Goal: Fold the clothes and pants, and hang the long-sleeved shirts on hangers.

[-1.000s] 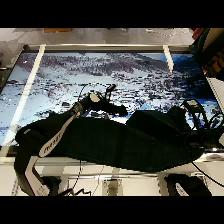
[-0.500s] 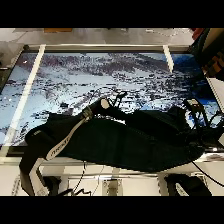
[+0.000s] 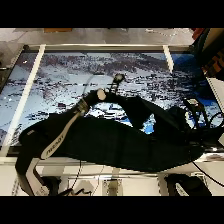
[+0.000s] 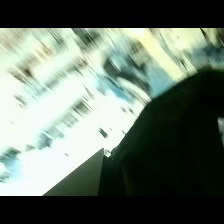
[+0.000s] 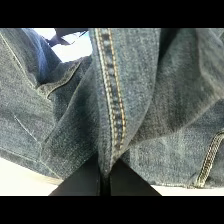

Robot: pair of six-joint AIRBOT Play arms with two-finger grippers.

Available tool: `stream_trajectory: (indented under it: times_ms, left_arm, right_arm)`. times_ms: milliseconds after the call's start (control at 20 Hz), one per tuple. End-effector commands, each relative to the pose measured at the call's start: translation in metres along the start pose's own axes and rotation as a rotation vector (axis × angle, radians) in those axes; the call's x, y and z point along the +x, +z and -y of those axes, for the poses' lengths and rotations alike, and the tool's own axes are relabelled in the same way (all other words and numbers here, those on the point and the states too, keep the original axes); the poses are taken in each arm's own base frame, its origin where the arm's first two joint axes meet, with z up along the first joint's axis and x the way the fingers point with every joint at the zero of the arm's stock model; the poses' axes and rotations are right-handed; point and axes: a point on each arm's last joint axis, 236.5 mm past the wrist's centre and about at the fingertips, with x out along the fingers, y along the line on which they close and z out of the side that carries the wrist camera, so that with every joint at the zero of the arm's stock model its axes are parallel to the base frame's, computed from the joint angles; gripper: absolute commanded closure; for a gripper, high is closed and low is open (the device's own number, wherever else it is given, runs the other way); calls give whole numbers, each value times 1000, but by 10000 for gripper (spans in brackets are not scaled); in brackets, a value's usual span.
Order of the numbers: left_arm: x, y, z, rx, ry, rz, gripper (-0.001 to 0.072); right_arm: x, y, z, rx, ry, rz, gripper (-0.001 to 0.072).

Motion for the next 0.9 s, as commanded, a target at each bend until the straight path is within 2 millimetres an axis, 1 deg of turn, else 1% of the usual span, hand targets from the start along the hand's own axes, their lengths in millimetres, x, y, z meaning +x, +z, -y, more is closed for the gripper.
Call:
stream_trajectory:
  times_ms: [0, 50, 150, 200, 250, 300, 350, 400, 500, 550, 600, 650, 700, 750, 800, 850]
  left_arm:
    - [-66, 86, -63, 297, 266, 166, 668]
    - [-89, 107, -76, 397, 352, 202, 668]
    - [-131, 143, -92, 597, 513, 256, 668]
    - [-150, 158, -96, 671, 574, 283, 667]
    - [-169, 172, -98, 738, 630, 307, 668]
    - [-185, 182, -101, 786, 673, 321, 668]
    - [-198, 188, -102, 817, 705, 329, 668]
    - [-211, 193, -106, 830, 732, 333, 668]
    - [-237, 199, -118, 814, 773, 347, 668]
    - [-249, 200, -128, 803, 796, 346, 668]
    - [-263, 198, -141, 787, 823, 335, 668]
    - [-274, 194, -155, 767, 847, 315, 668]
    - [-284, 186, -172, 743, 870, 284, 668]
    - [-290, 174, -192, 712, 886, 232, 668]
    - [-293, 157, -210, 676, 893, 167, 668]
    - [-294, 135, -228, 630, 893, 83, 668]
  right_arm:
    - [-2, 33, 1, -2, -5, 140, 678]
    - [-6, 57, 2, -2, -7, 243, 678]
    - [-21, 109, 3, -2, -12, 463, 678]
    - [-30, 136, 4, -2, -15, 573, 678]
    - [-35, 156, 4, -1, -16, 649, 678]
    - [-35, 172, 5, 0, -18, 700, 679]
    - [-28, 185, 6, 1, -20, 718, 678]
    - [-15, 193, 7, 3, -21, 708, 678]
    - [26, 204, 10, 9, -21, 647, 678]
    - [51, 208, 11, 11, -22, 610, 678]
    - [73, 210, 12, 18, -19, 576, 646]
    - [93, 212, 13, 22, -19, 547, 448]
    - [107, 213, 15, 33, -18, 531, 212]
    - [116, 215, 17, 46, -21, 526, 69]
    - [120, 216, 20, 60, -22, 527, 62]
    - [120, 217, 26, 83, -26, 528, 62]
